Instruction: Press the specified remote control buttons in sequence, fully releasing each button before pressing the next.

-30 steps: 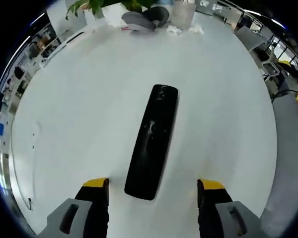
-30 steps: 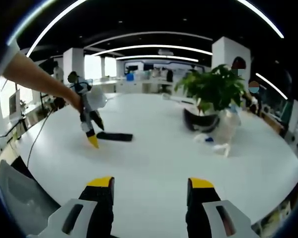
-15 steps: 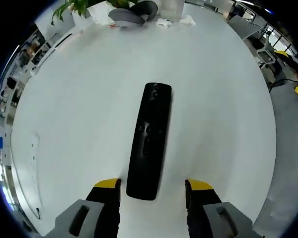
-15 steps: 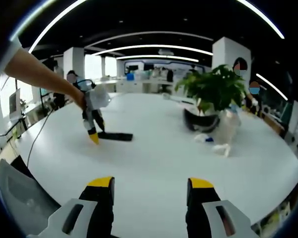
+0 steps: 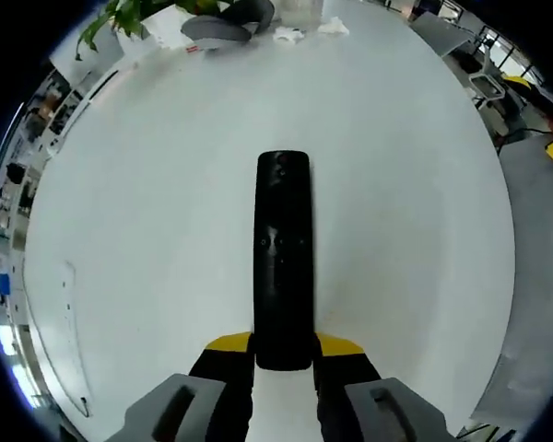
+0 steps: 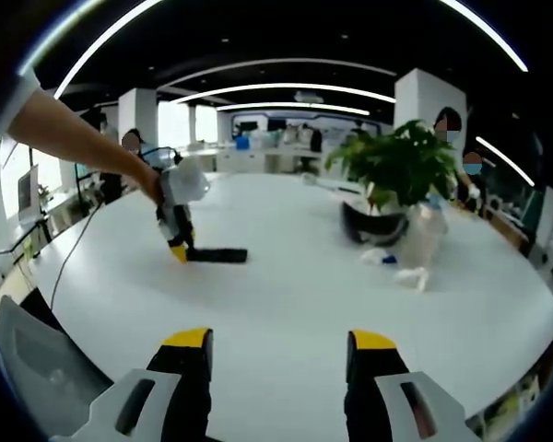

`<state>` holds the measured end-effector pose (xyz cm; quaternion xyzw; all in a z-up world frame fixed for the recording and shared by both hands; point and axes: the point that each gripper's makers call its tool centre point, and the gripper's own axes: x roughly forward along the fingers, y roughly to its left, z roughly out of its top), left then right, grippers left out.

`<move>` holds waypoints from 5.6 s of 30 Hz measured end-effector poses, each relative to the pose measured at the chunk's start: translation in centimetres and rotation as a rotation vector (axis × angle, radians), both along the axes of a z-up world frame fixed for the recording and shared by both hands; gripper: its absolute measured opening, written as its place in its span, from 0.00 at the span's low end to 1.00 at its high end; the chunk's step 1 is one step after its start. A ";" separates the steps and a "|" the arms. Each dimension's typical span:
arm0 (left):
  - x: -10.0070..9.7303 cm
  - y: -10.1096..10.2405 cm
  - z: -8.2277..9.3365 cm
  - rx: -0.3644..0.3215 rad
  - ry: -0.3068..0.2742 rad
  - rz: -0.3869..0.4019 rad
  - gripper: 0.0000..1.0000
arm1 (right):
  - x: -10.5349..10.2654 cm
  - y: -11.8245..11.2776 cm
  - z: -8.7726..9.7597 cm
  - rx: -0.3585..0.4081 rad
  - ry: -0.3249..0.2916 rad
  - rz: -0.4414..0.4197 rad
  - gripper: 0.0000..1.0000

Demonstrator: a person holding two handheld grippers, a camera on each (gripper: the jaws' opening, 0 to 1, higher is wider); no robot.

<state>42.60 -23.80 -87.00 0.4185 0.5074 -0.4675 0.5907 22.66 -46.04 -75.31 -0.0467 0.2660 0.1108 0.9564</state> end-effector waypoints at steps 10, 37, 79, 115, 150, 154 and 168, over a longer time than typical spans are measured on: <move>-0.4 0.0 0.1 0.018 -0.011 0.024 0.23 | 0.0 0.1 0.0 -0.005 -0.001 0.004 0.55; -2.7 -0.2 0.1 0.040 -0.002 0.015 0.23 | 0.0 0.0 0.2 0.000 -0.008 0.006 0.54; -6.7 -0.4 0.2 0.030 0.006 -0.006 0.23 | -0.2 0.3 0.0 -0.002 0.008 0.026 0.54; -11.2 -0.6 0.2 0.018 -0.002 0.005 0.23 | -0.8 1.2 0.4 0.071 0.023 0.070 0.32; -15.6 -1.1 0.3 -0.002 -0.009 0.004 0.23 | 4.8 3.0 -2.2 0.133 0.127 0.114 0.00; -16.1 -1.2 0.3 -0.014 -0.012 0.002 0.23 | 4.5 3.4 -2.8 0.104 0.146 0.140 0.00; -17.5 -1.6 0.3 -0.034 -0.019 -0.002 0.23 | 3.5 5.6 -4.0 0.106 0.217 0.237 0.00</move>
